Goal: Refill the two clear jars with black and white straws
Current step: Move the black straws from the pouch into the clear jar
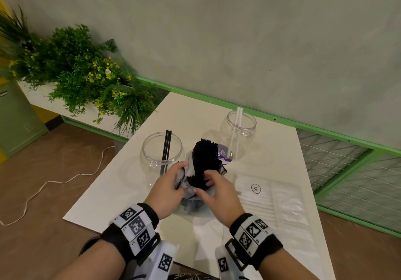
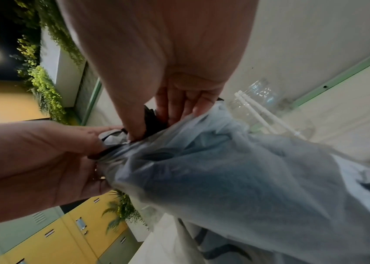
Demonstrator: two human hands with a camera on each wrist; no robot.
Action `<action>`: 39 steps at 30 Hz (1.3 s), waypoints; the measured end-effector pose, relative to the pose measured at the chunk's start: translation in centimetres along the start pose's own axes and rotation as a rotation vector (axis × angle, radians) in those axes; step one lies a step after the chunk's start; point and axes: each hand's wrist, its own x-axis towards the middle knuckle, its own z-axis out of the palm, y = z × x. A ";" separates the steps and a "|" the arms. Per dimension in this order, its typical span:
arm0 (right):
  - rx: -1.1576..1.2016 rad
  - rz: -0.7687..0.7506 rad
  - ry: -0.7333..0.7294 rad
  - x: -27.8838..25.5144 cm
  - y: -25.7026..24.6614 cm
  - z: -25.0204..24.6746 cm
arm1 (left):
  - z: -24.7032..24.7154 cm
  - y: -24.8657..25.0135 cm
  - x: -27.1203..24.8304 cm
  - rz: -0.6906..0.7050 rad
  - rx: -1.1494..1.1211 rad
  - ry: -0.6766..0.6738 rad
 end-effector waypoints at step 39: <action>-0.379 -0.682 0.090 -1.3 0.5 -1.9 | -0.8 -1.7 0.3 -0.017 -0.025 -0.108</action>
